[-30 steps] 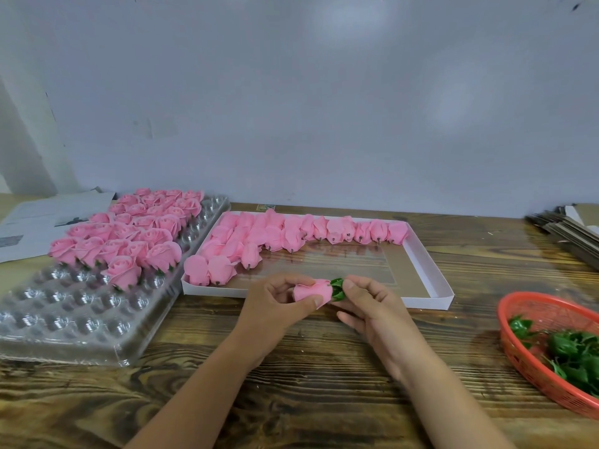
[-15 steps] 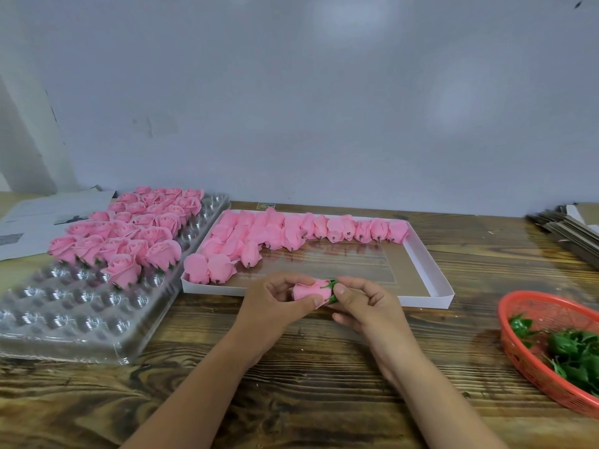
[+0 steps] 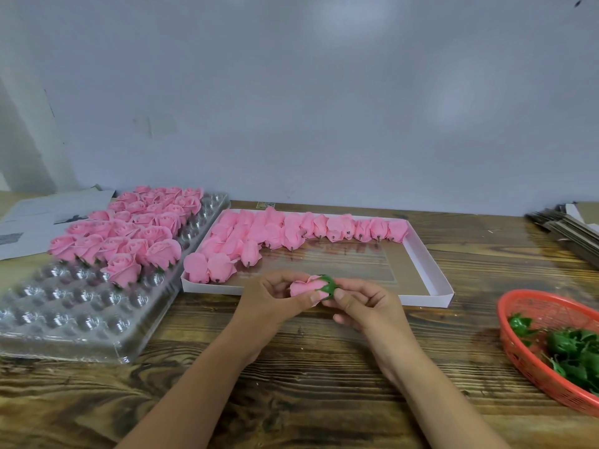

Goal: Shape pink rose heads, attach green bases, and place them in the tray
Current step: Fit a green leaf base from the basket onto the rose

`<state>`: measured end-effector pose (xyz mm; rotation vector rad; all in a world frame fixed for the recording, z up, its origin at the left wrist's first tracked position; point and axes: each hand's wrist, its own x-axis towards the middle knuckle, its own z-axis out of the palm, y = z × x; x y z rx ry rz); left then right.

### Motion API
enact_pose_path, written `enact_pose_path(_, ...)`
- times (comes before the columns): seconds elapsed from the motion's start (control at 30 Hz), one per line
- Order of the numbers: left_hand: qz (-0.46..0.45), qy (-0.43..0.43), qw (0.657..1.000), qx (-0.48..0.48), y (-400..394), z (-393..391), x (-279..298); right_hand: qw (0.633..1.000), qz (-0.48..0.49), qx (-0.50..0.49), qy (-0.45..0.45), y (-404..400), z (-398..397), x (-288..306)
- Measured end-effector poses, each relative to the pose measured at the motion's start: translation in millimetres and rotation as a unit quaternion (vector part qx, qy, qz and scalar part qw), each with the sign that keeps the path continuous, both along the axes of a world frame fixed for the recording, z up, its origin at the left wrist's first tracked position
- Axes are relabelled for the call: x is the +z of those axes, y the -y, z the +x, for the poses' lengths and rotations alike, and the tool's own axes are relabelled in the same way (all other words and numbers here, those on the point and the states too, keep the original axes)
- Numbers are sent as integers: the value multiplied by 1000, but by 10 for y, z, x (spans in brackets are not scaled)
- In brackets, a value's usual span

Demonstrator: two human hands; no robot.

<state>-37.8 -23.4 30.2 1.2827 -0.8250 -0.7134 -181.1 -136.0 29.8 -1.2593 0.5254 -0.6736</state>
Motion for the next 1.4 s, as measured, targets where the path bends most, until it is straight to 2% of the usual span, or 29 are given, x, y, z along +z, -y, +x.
enact_pose_path(0.2,15,-11,1000,-20,-23,28,8,999,-42,-1,-26,9,-13,-5)
enact_pose_path(0.4,37,-7,998,-51,-52,50,12,979,-195,-20,-48,41,-28,-9)
enact_pose_path(0.73,34,11,997,-69,-40,79,-53,976,-209,-10,-66,98,-38,-69)
enact_pose_path(1.17,42,19,997,-65,-20,89,-63,958,-277,-7,-77,116,-39,-102)
enact_pose_path(1.27,52,25,997,-49,-1,71,-70,944,-318,20,-86,90,-39,-94)
enact_pose_path(1.4,91,60,994,-34,17,41,-107,894,-428,27,-129,26,-25,-150)
